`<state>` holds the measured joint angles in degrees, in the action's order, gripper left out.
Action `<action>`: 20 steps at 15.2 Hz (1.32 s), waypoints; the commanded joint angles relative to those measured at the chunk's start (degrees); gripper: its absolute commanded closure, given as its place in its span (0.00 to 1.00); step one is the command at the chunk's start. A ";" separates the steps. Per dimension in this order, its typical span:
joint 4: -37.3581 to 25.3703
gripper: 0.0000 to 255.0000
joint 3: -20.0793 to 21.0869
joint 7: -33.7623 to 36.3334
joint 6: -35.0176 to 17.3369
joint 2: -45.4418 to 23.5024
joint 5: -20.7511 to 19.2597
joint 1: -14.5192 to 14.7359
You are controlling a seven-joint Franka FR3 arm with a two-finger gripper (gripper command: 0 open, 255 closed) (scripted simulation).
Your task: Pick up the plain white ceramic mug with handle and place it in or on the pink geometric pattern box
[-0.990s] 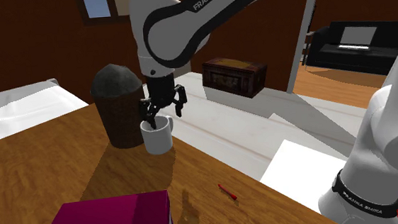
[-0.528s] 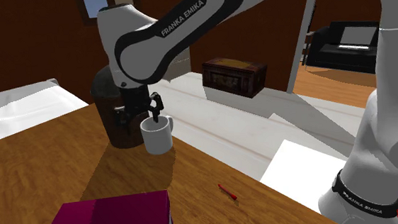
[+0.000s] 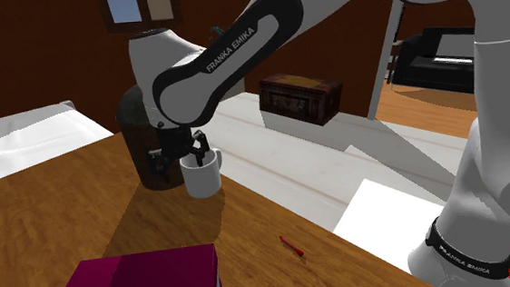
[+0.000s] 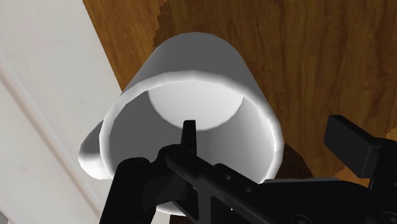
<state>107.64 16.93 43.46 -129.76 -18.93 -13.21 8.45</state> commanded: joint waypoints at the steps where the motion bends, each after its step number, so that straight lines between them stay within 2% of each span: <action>1: -0.01 0.00 -0.06 0.09 -0.32 -0.32 -0.15 0.04; 6: -0.01 0.00 -0.07 0.09 -0.32 -0.32 -0.15 0.04; 7: -0.01 1.00 -0.07 0.09 -0.32 -0.31 -0.15 0.04; 16: -0.01 1.00 -0.07 0.09 -0.32 -0.32 -0.15 0.04; 20: -1.15 1.00 0.27 -0.62 2.21 1.18 0.70 -0.16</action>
<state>107.01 17.16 43.15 -128.26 -18.00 -12.71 8.39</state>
